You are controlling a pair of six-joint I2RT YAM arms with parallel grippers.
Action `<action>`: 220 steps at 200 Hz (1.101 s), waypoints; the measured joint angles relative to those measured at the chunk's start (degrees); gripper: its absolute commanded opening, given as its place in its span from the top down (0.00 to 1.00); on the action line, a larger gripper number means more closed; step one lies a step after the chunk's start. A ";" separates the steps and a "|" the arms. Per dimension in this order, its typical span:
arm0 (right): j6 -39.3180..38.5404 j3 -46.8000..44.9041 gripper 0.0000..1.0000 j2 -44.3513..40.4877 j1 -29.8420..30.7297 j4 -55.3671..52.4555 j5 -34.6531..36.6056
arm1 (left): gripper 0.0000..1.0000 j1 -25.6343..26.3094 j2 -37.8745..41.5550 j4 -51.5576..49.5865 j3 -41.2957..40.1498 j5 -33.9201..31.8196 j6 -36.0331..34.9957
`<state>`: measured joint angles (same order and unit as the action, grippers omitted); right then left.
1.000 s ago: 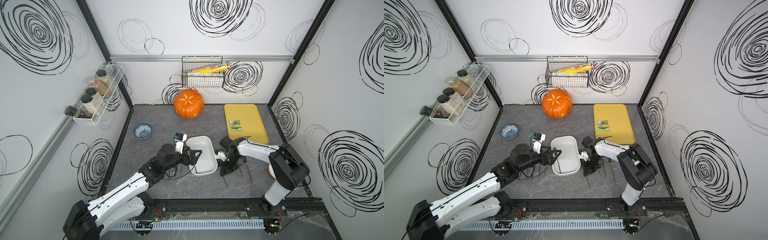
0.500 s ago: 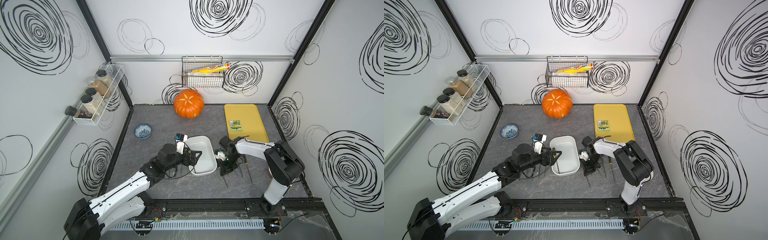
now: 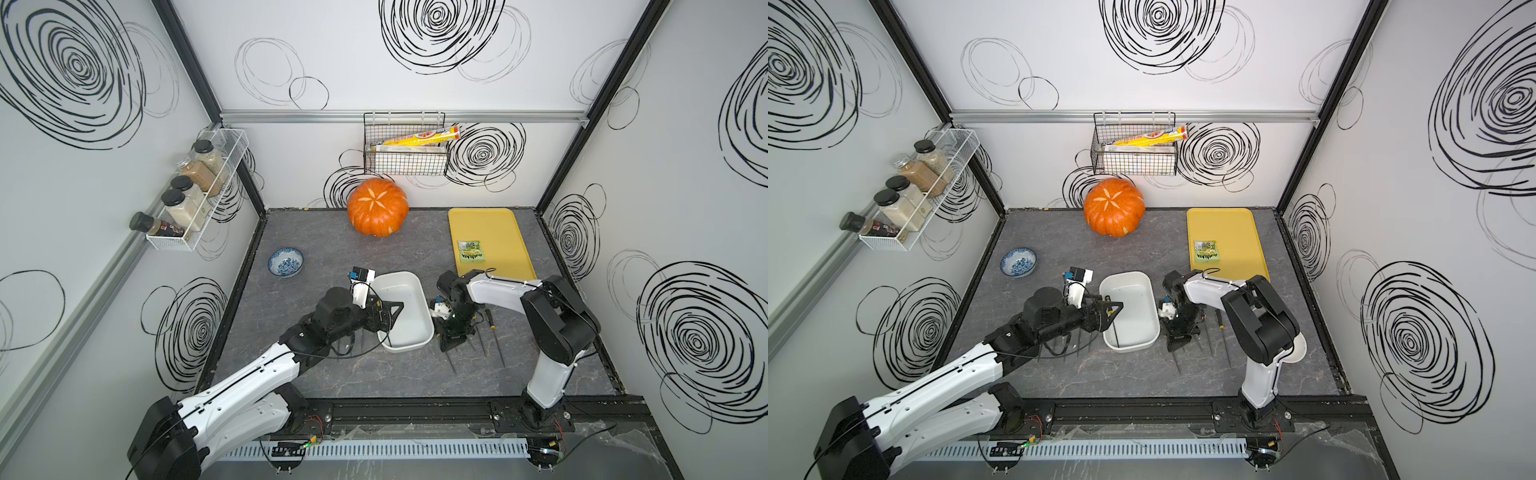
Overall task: Take the file tool out of the storage box
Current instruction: Place the file tool at the center of the board, then pick up the file tool from the storage box.
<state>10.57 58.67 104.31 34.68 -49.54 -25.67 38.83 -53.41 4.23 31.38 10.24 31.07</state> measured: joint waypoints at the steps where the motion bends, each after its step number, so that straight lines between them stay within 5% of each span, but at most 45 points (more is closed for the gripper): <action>1: 0.04 0.07 0.88 0.02 0.00 -0.02 0.00 | 0.01 0.00 0.00 0.00 0.00 0.00 0.00; 91: 0.55 0.24 0.80 -2.97 0.00 2.12 2.54 | 0.01 0.00 0.00 -0.52 -0.07 0.02 0.24; 176: 6.40 -0.07 0.71 -29.29 0.04 7.67 2.93 | 0.05 -3.34 7.02 -3.91 -8.66 -0.15 4.07; 220: 9.05 2.67 0.72 -21.90 3.02 18.69 1.16 | 0.10 -5.51 11.65 -4.59 -12.13 -0.20 5.25</action>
<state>19.62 61.34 82.41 37.69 -30.85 -24.51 33.32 -41.76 -0.36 19.25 10.04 36.32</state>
